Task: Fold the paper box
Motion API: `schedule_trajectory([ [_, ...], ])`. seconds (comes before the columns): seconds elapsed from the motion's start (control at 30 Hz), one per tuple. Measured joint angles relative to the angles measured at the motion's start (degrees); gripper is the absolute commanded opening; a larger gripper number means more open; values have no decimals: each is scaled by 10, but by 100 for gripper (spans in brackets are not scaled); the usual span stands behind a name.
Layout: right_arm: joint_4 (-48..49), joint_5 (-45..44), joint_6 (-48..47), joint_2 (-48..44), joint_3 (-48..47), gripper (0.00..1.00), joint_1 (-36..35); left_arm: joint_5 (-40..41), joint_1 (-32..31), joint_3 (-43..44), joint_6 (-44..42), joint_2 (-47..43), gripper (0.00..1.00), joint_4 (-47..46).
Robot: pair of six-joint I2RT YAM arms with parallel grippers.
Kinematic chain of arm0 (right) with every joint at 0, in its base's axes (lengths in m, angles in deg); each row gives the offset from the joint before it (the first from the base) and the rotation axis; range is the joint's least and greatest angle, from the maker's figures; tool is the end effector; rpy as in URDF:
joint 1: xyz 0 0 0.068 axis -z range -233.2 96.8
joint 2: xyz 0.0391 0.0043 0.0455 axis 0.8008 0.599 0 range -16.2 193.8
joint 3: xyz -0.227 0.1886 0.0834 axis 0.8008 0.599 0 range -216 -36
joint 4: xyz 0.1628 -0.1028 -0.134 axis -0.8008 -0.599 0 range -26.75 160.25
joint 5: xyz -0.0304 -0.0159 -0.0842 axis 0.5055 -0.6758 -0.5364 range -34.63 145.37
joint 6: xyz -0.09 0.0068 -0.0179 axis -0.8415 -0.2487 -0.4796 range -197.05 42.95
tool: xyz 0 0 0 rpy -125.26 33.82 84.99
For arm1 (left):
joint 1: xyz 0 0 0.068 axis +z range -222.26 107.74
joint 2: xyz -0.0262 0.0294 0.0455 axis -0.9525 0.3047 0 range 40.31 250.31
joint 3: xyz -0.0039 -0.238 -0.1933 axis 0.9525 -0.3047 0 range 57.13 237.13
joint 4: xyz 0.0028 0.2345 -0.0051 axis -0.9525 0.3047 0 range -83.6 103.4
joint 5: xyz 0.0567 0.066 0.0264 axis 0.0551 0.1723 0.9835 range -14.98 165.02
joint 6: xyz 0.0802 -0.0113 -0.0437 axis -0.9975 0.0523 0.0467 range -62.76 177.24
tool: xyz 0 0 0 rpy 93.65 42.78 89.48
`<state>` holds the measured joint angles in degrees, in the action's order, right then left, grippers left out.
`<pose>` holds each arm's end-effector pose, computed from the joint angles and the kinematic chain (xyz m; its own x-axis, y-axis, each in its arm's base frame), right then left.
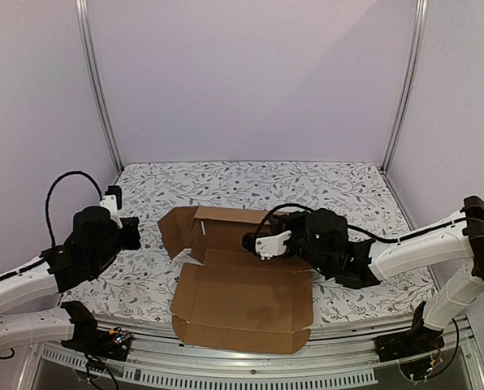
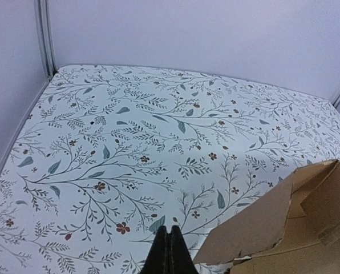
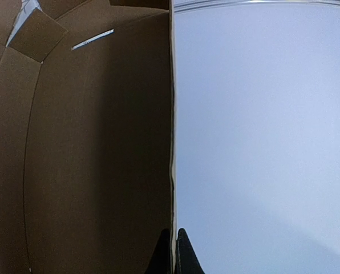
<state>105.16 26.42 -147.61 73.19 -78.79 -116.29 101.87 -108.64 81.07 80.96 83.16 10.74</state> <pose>0.1951 0.2959 0.2670 0.5030 -0.8321 -0.2336 -0.2748 0.1022 -0.9561 0.1514 -0.0652 0.2451 -0.3695 -0.1736 -0.9129 0.0508 0.9771 -0.2064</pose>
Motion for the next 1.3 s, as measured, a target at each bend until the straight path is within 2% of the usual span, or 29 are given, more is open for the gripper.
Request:
schedule_trajectory([
  [0.2,5,-1,0,-2,3,0,-5,-61,69,-45,-1,63,0,-89],
  [0.5,4,-5,9,-3,3,0,-15,-283,166,-40,-2,259,0,-266],
  [0.73,3,-9,13,-3,3,0,-17,-467,197,-10,9,361,0,-364],
  [0.93,3,-13,13,-3,3,0,-17,-562,197,-8,17,362,0,-388],
  [1.3,6,-23,16,9,-5,0,-17,-603,190,-18,29,290,0,-354],
])
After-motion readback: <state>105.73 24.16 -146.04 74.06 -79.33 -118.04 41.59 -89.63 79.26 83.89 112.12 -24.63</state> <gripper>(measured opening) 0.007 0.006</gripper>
